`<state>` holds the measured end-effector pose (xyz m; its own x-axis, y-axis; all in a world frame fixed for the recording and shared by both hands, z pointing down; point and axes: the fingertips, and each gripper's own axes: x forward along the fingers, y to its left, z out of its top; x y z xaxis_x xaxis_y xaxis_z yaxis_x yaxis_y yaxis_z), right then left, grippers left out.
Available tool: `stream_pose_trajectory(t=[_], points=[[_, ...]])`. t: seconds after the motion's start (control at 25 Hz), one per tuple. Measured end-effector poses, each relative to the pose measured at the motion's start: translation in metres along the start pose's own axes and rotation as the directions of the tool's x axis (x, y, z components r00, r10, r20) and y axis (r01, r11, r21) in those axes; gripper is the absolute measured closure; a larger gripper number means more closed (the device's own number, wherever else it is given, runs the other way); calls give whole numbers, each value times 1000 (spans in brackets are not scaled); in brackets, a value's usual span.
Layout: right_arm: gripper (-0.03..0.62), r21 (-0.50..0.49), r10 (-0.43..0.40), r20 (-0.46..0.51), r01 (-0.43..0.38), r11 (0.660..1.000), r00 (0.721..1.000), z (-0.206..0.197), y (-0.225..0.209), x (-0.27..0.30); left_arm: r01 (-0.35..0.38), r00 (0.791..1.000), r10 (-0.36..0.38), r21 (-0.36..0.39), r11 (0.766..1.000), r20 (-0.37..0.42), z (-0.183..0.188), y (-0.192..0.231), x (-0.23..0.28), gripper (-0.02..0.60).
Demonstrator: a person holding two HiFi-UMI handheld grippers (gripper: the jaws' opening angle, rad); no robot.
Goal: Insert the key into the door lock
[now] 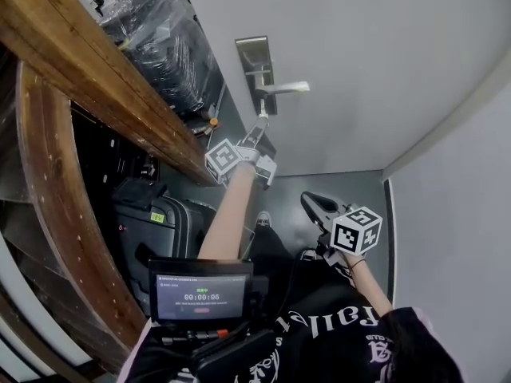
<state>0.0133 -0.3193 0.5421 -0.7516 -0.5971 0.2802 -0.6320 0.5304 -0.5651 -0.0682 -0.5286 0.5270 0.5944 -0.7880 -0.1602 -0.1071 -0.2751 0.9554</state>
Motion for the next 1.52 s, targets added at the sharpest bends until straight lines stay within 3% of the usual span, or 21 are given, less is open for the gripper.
stream_pose_trajectory(t=[0.2,0.52,0.8,1.24,1.52], points=[[577,3,0,-15,1,1000,1000,-3,-3,2,-14,1000,15,-26,1000,6,7,9,11,557],[577,33,-8,-55,10,999,998,-19,-15,4,22,999,-19,-113,993,29,12,11,20,557],[577,47,5,-79,-2,999,997,-27,-13,10,18,998,0,-297,955,61,18,5,30,557],[577,62,2,-92,4,998,996,-39,-20,17,-24,1000,25,-243,970,-1,28,13,43,557],[577,74,-10,-81,16,997,997,-44,-29,19,-13,998,26,-243,970,49,48,35,61,555]])
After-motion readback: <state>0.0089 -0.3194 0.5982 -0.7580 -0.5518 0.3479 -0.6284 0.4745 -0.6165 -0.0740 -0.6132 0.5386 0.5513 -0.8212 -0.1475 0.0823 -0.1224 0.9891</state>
